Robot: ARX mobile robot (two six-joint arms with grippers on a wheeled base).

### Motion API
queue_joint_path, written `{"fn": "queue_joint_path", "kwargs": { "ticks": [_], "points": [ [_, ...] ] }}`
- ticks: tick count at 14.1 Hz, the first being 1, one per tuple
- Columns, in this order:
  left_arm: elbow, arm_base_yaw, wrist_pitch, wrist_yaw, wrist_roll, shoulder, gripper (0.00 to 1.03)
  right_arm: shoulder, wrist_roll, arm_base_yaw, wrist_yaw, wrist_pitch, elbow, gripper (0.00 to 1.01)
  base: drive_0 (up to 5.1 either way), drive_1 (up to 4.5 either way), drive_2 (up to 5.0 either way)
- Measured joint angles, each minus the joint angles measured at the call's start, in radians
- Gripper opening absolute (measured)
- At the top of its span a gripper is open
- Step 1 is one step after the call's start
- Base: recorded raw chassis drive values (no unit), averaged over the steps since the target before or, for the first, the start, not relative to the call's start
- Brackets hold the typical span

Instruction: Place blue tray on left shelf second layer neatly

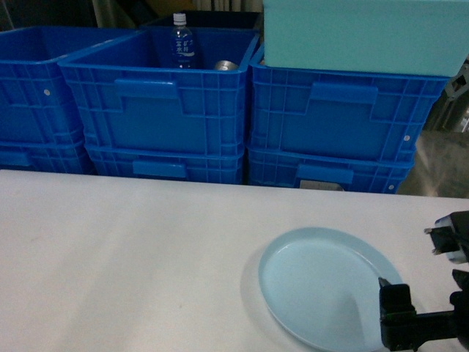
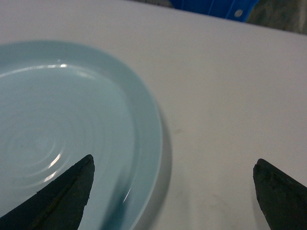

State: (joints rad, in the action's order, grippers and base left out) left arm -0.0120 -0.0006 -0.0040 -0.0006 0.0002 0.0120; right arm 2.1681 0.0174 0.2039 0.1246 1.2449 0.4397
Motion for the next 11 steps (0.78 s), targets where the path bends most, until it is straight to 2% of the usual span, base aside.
{"fn": "queue_joint_path", "kwargs": {
  "ticks": [3,7,11],
  "points": [
    [0.0,0.0,0.0,0.0,0.0,0.0,0.98,0.027,-0.022,0.034,0.022,-0.001,0.018,0.98,0.0,0.0,0.0],
    [0.0,0.0,0.0,0.0,0.0,0.0,0.98,0.063,-0.053,0.024,0.043,0.005,0.036,0.96,0.0,0.0,0.0],
    [0.0,0.0,0.0,0.0,0.0,0.0,0.98,0.086,-0.092,0.004,0.04,0.028,0.044,0.59,0.0,0.0,0.0]
  ]
}}
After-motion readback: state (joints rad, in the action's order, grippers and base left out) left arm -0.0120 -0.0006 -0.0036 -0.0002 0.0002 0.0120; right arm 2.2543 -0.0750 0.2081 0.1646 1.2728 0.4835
